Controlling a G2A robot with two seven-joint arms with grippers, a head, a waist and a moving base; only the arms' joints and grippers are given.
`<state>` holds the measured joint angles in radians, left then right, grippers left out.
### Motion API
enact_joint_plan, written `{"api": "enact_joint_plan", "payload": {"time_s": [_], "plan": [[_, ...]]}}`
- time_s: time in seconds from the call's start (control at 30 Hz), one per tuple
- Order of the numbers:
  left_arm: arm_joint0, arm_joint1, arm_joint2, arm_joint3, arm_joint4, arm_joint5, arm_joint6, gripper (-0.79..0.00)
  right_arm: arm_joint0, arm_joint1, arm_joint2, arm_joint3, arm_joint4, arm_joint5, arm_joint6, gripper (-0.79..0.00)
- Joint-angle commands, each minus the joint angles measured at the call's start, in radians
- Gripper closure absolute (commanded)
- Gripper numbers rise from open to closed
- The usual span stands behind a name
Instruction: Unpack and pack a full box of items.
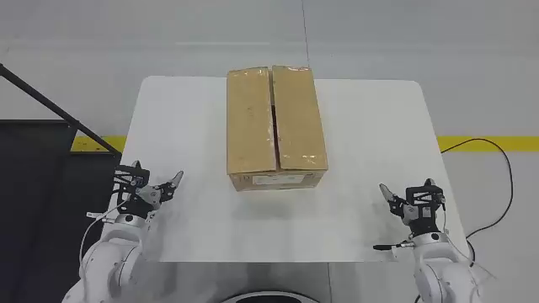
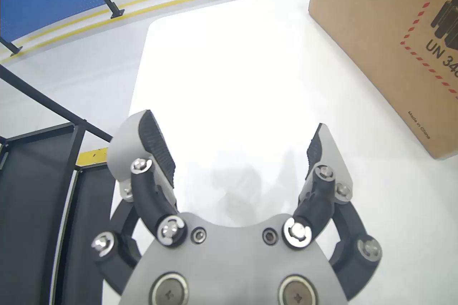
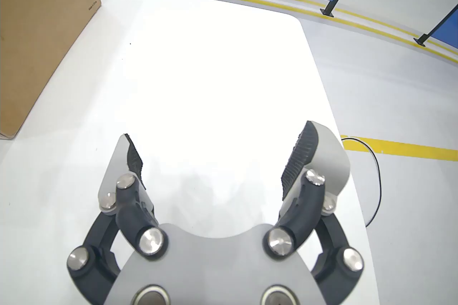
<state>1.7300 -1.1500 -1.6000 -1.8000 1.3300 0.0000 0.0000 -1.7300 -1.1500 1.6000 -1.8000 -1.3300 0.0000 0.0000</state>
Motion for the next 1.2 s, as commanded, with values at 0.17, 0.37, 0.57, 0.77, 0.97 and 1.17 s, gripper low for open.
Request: {"api": "enact_joint_plan", "payload": {"time_s": [0.17, 0.37, 0.57, 0.77, 0.97, 1.17], "plan": [[0.001, -0.002, -0.008, 0.002, -0.096, -0.095, 0.1, -0.785, 0.004, -0.001, 0.0, -0.01, 0.0, -0.003, -0.012, -0.785], [-0.033, -0.011, 0.021, 0.007, -0.143, -0.095, 0.17, -0.785, 0.017, -0.006, 0.002, -0.058, 0.023, -0.007, -0.069, -0.785], [-0.087, -0.026, 0.071, 0.031, -0.224, -0.09, 0.241, -0.785, 0.032, -0.014, -0.002, -0.133, 0.071, 0.014, -0.127, -0.785], [-0.089, -0.026, 0.072, 0.034, -0.222, -0.089, 0.243, -0.785, 0.03, -0.015, 0.003, -0.154, 0.059, 0.008, -0.135, -0.785], [-0.09, -0.026, 0.072, 0.037, -0.223, -0.092, 0.238, -0.785, 0.03, -0.015, 0.003, -0.154, 0.059, 0.008, -0.135, -0.785], [-0.158, -0.035, 0.141, 0.087, -0.169, -0.08, 0.204, -0.785, 0.03, -0.015, 0.003, -0.154, 0.059, 0.008, -0.135, -0.785]]}}
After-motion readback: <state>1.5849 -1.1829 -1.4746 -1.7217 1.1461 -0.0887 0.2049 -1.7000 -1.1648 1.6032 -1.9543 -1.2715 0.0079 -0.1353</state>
